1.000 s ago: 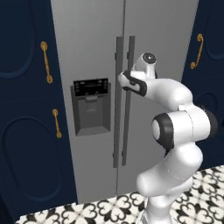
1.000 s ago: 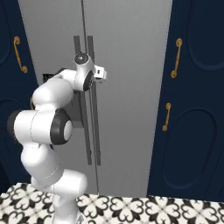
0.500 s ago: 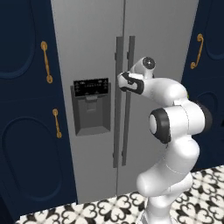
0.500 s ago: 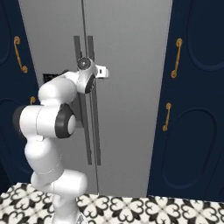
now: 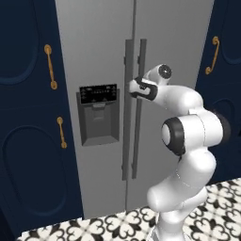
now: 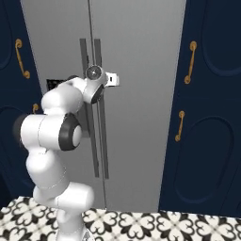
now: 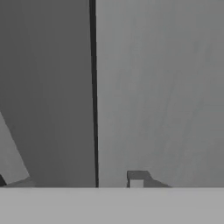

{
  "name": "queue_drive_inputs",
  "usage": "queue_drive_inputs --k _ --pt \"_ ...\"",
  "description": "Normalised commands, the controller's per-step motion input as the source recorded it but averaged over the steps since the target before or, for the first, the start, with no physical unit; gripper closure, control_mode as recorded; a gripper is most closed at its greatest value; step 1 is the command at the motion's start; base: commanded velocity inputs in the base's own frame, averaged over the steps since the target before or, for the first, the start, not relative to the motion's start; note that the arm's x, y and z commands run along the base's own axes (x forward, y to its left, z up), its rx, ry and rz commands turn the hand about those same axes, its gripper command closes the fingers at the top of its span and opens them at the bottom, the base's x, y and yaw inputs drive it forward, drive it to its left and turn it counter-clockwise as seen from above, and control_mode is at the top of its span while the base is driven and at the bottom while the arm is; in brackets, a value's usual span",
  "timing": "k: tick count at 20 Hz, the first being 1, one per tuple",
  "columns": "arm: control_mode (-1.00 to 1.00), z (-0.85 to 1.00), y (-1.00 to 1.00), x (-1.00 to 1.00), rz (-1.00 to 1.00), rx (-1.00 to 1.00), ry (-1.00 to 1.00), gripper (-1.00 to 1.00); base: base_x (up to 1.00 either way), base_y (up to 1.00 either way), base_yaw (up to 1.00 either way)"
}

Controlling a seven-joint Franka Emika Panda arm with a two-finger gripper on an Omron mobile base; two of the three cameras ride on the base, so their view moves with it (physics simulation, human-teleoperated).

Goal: Take the strawberry from the fridge and place it on top of the pancake, located on the dining counter.

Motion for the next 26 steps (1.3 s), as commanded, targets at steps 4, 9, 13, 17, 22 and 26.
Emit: queue_drive_inputs --k 4,9,13,17,22,26 --pt "-1.0 0.0 -0.76 -0.84 -0.05 0.04 0.1 1.0 0.0 0.0 0.0" --pt "-1.0 0.0 -0.94 -1.0 -0.05 0.09 0.21 1.0 0.0 0.0 0.0" --pt "-1.0 0.0 -1.0 -1.0 -0.02 0.19 0.19 1.0 0.0 0.0 0.0" --pt "-1.0 -0.03 -1.0 -1.0 0.0 0.23 0.07 1.0 0.0 0.0 0.0" --pt "-1.0 -0.01 -1.0 -0.99 -0.02 0.37 -0.08 1.0 0.0 0.0 0.0" --pt "-1.0 0.31 -0.38 -0.71 -0.07 0.03 -0.08 -1.0 0.0 0.0 0.0"
